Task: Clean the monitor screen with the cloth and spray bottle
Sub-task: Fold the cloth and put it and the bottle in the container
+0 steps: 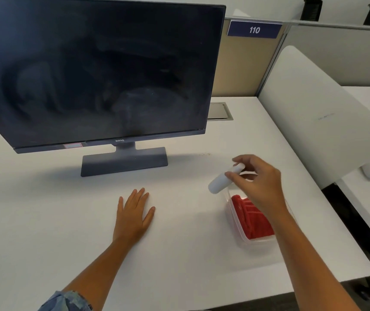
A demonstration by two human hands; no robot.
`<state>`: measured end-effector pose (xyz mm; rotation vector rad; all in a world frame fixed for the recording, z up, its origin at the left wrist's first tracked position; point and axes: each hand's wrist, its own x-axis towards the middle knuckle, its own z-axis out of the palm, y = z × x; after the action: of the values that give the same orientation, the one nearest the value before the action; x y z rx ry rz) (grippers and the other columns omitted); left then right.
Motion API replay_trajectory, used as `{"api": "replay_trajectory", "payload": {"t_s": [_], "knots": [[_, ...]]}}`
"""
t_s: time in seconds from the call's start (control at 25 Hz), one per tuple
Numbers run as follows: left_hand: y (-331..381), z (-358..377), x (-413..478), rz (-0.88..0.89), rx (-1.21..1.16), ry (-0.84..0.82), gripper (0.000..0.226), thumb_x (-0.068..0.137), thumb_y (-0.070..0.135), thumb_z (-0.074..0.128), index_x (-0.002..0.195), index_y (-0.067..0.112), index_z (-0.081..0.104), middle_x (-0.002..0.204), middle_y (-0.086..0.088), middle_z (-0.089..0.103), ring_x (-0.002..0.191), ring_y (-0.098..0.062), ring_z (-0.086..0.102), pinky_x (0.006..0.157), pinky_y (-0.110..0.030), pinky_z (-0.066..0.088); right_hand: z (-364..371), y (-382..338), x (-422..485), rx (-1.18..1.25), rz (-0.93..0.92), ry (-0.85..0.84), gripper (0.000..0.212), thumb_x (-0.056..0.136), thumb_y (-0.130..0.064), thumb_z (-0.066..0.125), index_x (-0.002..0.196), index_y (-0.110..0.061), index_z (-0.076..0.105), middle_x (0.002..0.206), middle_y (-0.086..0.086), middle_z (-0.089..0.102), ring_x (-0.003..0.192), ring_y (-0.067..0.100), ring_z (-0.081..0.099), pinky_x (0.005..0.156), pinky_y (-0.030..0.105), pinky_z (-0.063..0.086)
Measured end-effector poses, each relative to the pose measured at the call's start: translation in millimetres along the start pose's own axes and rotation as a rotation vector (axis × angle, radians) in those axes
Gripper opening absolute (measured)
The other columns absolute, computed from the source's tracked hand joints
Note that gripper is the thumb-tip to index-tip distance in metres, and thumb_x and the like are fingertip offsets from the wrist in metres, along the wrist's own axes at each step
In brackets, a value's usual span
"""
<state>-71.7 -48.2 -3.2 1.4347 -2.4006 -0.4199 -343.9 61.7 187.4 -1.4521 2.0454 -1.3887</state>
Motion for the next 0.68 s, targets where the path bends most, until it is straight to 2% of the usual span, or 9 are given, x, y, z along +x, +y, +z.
{"api": "replay_trajectory", "payload": {"t_s": [0.12,0.28,0.44,0.56,0.68], "knots": [[0.8,-0.2,0.3,0.0,-0.007,-0.002,0.081,0.088,0.067,0.006,0.134,0.014,0.045,0.145,-0.008,0.042,0.137,-0.028,0.031,0.113,-0.052,0.012,-20.1,3.0,14.3,-0.041,-0.025,0.096,0.031,0.075,-0.01,0.078,0.102,-0.011,0.065,0.094,-0.002,0.066,0.082,0.009,0.065,0.068,0.012,0.055],[0.0,0.1,0.8,0.0,-0.006,-0.01,0.079,0.088,0.067,0.007,0.134,0.014,0.046,0.144,-0.008,0.042,0.136,-0.029,0.032,0.112,-0.052,0.012,-26.1,34.3,29.6,-0.156,0.012,0.13,0.034,0.074,-0.01,0.079,0.105,-0.011,0.064,0.095,0.004,0.066,0.079,0.014,0.064,0.068,0.01,0.053],[0.6,-0.6,0.8,-0.002,-0.008,-0.014,0.079,0.089,0.066,0.007,0.133,0.014,0.046,0.144,-0.009,0.043,0.136,-0.029,0.033,0.112,-0.052,0.012,-18.9,68.1,34.8,-0.257,0.068,0.112,0.035,0.075,-0.007,0.078,0.107,-0.008,0.064,0.098,0.013,0.068,0.075,0.019,0.063,0.074,0.027,0.056],[0.2,-0.1,0.5,-0.001,-0.008,-0.01,0.079,0.088,0.066,0.008,0.133,0.014,0.046,0.144,-0.008,0.043,0.136,-0.029,0.033,0.112,-0.051,0.011,-12.5,85.2,32.2,-0.294,0.114,0.081,0.037,0.075,-0.007,0.078,0.109,-0.007,0.064,0.102,0.015,0.069,0.078,0.02,0.062,0.078,0.028,0.054],[0.4,-0.5,0.4,-0.001,-0.008,-0.017,0.079,0.088,0.066,0.008,0.134,0.014,0.046,0.144,-0.008,0.042,0.136,-0.029,0.032,0.112,-0.051,0.011,-8.1,92.8,28.6,-0.289,0.135,0.075,0.034,0.076,-0.004,0.076,0.108,-0.006,0.065,0.103,0.016,0.069,0.079,0.019,0.062,0.081,0.037,0.057]]}}
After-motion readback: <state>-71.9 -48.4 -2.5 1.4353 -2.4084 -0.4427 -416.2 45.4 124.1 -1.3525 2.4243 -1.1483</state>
